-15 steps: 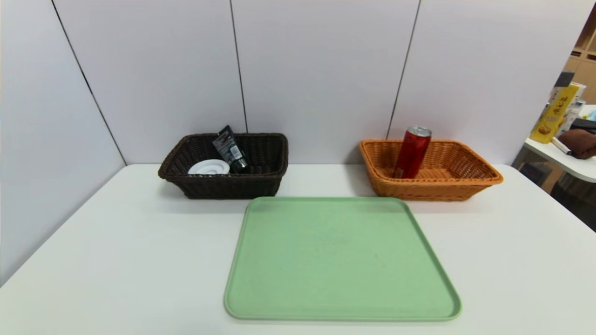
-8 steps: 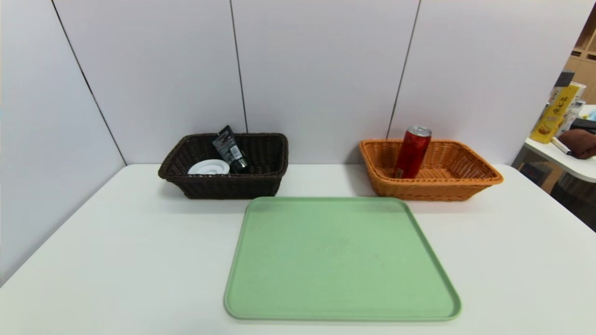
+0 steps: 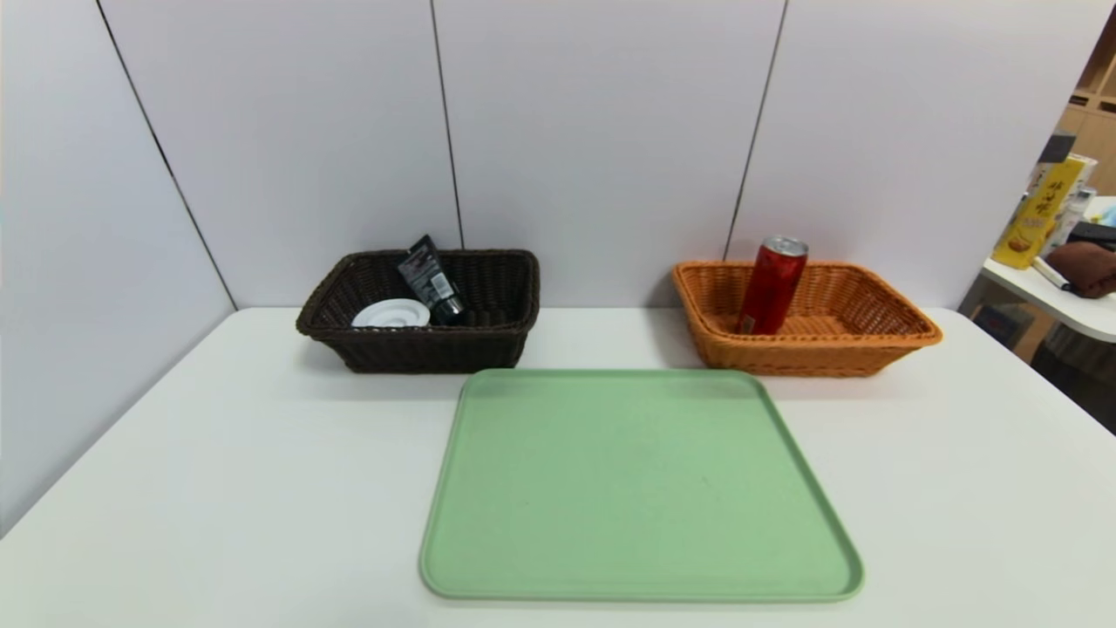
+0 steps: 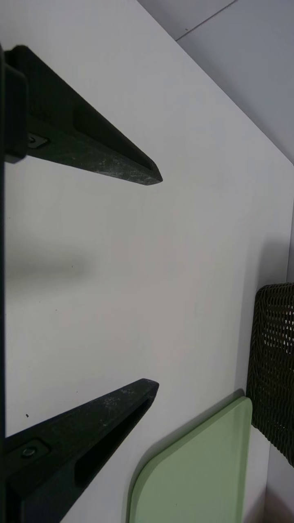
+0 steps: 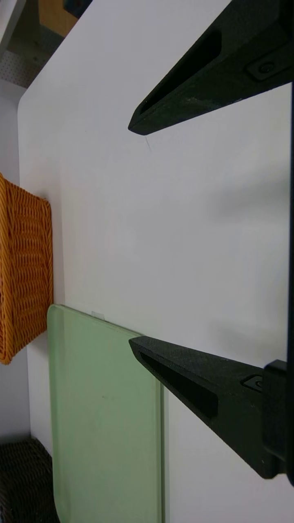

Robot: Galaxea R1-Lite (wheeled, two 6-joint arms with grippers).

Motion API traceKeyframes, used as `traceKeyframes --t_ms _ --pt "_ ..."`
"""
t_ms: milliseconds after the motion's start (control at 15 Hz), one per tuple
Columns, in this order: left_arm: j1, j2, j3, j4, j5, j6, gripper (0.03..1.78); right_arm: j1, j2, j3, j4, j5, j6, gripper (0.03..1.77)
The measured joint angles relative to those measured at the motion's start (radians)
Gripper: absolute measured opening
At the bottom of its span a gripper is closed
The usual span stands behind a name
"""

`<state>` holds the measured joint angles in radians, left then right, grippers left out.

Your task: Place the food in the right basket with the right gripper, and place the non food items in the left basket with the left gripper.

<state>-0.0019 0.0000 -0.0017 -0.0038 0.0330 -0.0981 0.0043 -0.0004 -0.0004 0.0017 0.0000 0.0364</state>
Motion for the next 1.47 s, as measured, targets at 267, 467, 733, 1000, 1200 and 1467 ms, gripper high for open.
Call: traceKeyframes --t_ms 267,467,733,1000,1200,1467 --pt "0.0 0.0 0.0 0.0 0.0 0.0 1.69 0.0 0.0 0.0 0.0 0.0 -0.001 1.7" --pt "0.001 0.0 0.0 0.0 0.0 0.0 1.69 0.0 0.0 0.0 0.0 0.0 0.001 1.7" --pt "0.0 0.0 0.0 0.0 0.0 0.0 1.69 0.0 0.0 0.0 0.0 0.0 0.0 1.7" --pt "0.0 0.0 0.0 0.0 0.0 0.0 1.69 0.0 0.0 0.0 0.0 0.0 0.0 1.7" --pt "0.0 0.0 0.0 0.0 0.0 0.0 1.69 0.0 0.0 0.0 0.0 0.0 0.0 1.7" --pt "0.001 0.0 0.0 0.0 0.0 0.0 1.69 0.001 0.0 0.0 0.0 0.0 0.0 1.7"
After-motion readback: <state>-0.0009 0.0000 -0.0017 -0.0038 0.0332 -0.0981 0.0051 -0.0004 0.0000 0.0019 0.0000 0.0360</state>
